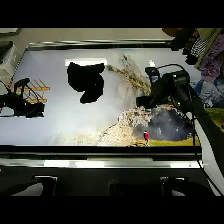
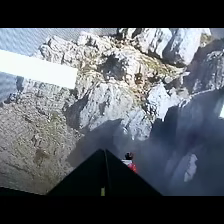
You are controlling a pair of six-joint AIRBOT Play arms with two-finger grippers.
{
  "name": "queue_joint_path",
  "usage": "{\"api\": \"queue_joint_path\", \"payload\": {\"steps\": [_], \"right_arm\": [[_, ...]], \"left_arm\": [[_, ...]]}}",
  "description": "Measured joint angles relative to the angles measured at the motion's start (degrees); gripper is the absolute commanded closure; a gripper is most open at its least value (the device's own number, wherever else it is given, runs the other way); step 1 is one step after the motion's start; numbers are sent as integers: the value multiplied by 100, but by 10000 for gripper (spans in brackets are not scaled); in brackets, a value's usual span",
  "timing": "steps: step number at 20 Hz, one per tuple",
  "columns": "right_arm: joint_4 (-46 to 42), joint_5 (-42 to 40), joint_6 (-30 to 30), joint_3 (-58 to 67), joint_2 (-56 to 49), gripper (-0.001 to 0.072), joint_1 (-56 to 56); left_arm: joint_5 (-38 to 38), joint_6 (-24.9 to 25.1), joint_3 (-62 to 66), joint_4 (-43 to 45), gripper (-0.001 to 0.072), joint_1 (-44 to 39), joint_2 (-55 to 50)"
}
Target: Fold the clothes and pants, and hang the long-sleeved shirts on hangers.
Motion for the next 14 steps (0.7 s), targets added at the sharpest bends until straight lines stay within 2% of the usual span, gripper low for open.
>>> {"api": "queue_joint_path", "payload": {"steps": [9, 10, 12, 14], "right_arm": [[-15, 0, 0, 0, 0, 681, 0], [-15, 0, 0, 0, 0, 681, 0], [-15, 0, 0, 0, 0, 681, 0], [-15, 7, 0, 0, 0, 681, 0]], "left_arm": [[0, -2, 0, 0, 687, 0, 0], [2, -2, 0, 2, 611, 0, 0], [39, -9, 0, 0, -9, -2, -4], [179, -166, -2, -33, -13, -13, -20]]}}
